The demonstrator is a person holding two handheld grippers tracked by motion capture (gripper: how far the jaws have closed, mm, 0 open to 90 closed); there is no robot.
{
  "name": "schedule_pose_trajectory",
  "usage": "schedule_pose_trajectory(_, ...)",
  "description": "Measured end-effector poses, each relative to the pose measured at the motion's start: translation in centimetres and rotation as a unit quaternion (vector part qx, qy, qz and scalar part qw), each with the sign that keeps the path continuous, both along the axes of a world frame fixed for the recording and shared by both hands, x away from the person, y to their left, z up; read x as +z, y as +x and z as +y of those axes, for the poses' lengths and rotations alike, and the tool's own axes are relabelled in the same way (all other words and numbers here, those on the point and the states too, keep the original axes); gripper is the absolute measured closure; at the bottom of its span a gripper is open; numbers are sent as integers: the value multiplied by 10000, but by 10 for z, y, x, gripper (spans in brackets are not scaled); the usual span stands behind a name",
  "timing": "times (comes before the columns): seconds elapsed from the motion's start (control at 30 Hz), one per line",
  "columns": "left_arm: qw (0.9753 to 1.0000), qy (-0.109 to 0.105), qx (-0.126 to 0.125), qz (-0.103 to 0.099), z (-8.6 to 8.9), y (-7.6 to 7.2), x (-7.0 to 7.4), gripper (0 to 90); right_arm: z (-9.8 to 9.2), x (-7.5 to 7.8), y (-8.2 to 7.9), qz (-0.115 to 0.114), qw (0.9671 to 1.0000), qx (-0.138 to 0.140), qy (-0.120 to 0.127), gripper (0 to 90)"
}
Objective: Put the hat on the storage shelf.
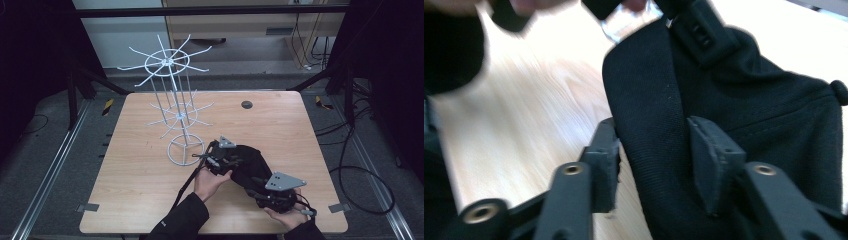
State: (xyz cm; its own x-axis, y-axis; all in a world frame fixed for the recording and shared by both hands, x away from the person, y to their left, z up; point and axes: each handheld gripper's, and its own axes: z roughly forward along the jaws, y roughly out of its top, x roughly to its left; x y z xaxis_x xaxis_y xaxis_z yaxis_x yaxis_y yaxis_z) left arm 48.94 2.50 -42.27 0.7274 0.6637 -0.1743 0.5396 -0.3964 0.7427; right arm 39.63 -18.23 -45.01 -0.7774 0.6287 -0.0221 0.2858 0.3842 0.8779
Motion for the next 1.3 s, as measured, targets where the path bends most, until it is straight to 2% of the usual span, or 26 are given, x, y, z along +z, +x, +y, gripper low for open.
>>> schedule_pose_trajectory(0.03, 10000, -78, 32, -41, 2, -1, 2, 799, 0, 0, 0, 0, 10000, 0, 0, 530)
schedule_pose_trajectory(0.07, 9993, -188, 122, -297, 7, -3, 6, 831, -7, 11, -1, -57, 9994, 9, 330, 502)
schedule_pose_trajectory(0.13, 9970, -444, 205, -594, 13, -6, 12, 859, -15, 23, -2, -146, 9977, -74, 652, 469)
schedule_pose_trajectory(0.17, 9970, -444, 205, -594, 13, -6, 12, 865, -15, 23, -2, -146, 9977, -74, 652, 469)
schedule_pose_trajectory(0.2, 9940, -614, 293, -855, 18, -10, 15, 866, -26, 34, -2, -264, 9957, -221, 857, 466)
schedule_pose_trajectory(0.23, 9940, -614, 293, -855, 18, -10, 15, 865, -30, 37, -2, -341, 9952, -343, 847, 466)
schedule_pose_trajectory(0.33, 9930, -612, 313, -965, 29, -24, 5, 855, -37, 37, 1, -448, 9939, -775, 649, 466)
schedule_pose_trajectory(0.37, 9930, -612, 313, -965, 29, -24, 5, 844, -37, 37, 1, -448, 9939, -775, 649, 466)
schedule_pose_trajectory(0.43, 9933, -520, 261, -996, 40, -34, -4, 822, -35, 30, 5, -341, 9938, -939, 493, 458)
schedule_pose_trajectory(0.53, 9942, -325, 219, -997, 55, -48, -15, 779, -27, 20, 14, -151, 9947, -958, 349, 446)
schedule_pose_trajectory(0.6, 9954, -21, 188, -938, 62, -58, -24, 766, -20, 16, 18, -36, 9954, -895, 335, 439)
schedule_pose_trajectory(0.67, 9956, 52, 161, -924, 63, -61, -29, 764, -13, 15, 21, 44, 9961, -830, 284, 434)
schedule_pose_trajectory(0.7, 9952, 213, 101, -948, 64, -66, -36, 766, -7, 14, 22, 96, 9968, -754, 243, 432)
schedule_pose_trajectory(0.77, 9956, 206, 68, -910, 65, -69, -41, 758, 1, 12, 24, 137, 9973, -696, 177, 431)
schedule_pose_trajectory(0.87, 9954, 171, 15, -943, 69, -72, -40, 683, 11, 9, 28, 194, 9980, -601, 71, 425)
schedule_pose_trajectory(0.9, 9948, 211, 4, -997, 71, -74, -38, 656, 19, 6, 33, 217, 9978, -613, -122, 418)
schedule_pose_trajectory(0.93, 9943, 244, -10, -1040, 74, -76, -36, 656, 19, 6, 33, 217, 9978, -613, -122, 418)
schedule_pose_trajectory(0.97, 9937, 239, -22, -1096, 80, -79, -32, 614, 24, 3, 39, 218, 9976, -627, -217, 424)
schedule_pose_trajectory(1.03, 9929, 196, 92, -1171, 95, -84, -24, 576, 26, 1, 44, 290, 9973, -634, -234, 431)
schedule_pose_trajectory(1.07, 9929, 196, 92, -1171, 95, -84, -24, 558, 27, 0, 46, 311, 9971, -640, -253, 445)
schedule_pose_trajectory(1.1, 9924, 184, 177, -1201, 104, -85, -21, 558, 27, 0, 46, 311, 9971, -640, -253, 445)
schedule_pose_trajectory(1.13, 9921, 146, 255, -1219, 113, -85, -19, 536, 27, -1, 48, 349, 9969, -637, -291, 463)
schedule_pose_trajectory(1.2, 9915, 115, 432, -1218, 134, -85, -16, 503, 29, -5, 50, 407, 9955, -675, -533, 561)
schedule_pose_trajectory(1.23, 9915, 115, 432, -1218, 134, -85, -16, 487, 29, -7, 51, 438, 9943, -703, -666, 596)
schedule_pose_trajectory(1.27, 9914, 104, 502, -1203, 143, -86, -16, 487, 29, -7, 51, 438, 9943, -703, -666, 596)
schedule_pose_trajectory(1.3, 9905, 97, 653, -1203, 158, -87, -16, 466, 29, -10, 52, 517, 9934, -691, -756, 689)
